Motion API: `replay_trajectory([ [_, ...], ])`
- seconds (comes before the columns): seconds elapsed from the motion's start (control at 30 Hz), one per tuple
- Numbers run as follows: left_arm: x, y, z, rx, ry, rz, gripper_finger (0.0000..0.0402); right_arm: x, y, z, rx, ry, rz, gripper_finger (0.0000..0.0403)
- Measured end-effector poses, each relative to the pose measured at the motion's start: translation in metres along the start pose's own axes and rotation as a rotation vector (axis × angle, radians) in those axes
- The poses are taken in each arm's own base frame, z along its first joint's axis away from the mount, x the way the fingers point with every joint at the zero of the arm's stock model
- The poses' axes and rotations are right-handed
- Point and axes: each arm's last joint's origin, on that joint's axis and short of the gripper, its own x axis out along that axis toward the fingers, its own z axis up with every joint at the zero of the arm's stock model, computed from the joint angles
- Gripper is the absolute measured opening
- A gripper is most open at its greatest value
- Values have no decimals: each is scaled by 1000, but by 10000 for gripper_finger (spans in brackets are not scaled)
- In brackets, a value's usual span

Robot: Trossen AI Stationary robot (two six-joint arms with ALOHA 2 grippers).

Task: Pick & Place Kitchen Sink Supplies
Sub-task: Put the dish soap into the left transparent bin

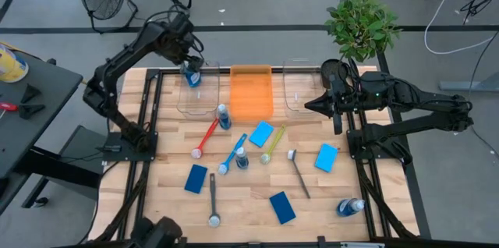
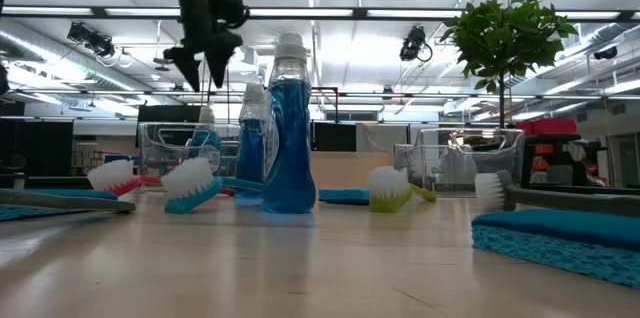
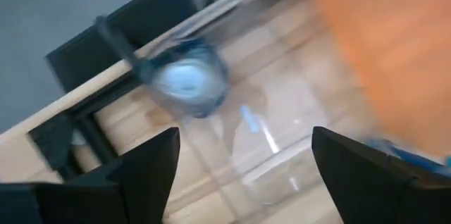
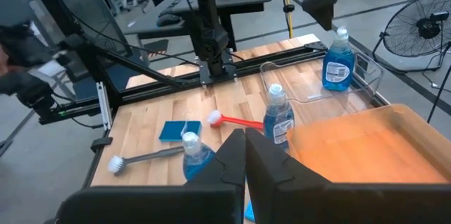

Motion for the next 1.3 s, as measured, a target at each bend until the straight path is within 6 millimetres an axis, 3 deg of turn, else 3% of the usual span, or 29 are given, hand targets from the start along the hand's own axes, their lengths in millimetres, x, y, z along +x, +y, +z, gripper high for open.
replay_trajectory([
  [0.37,-41,-46,-24,154,-105,-130,298,0,1,0,2,2,26,11],
  [0.67,-58,-97,-47,347,-126,-271,298,0,1,0,4,1,26,11],
  [0.93,-66,-135,-71,658,-146,-331,298,0,1,0,4,1,26,11],
  [1.3,-75,-160,-85,1071,-273,-347,298,0,1,0,4,1,27,11],
])
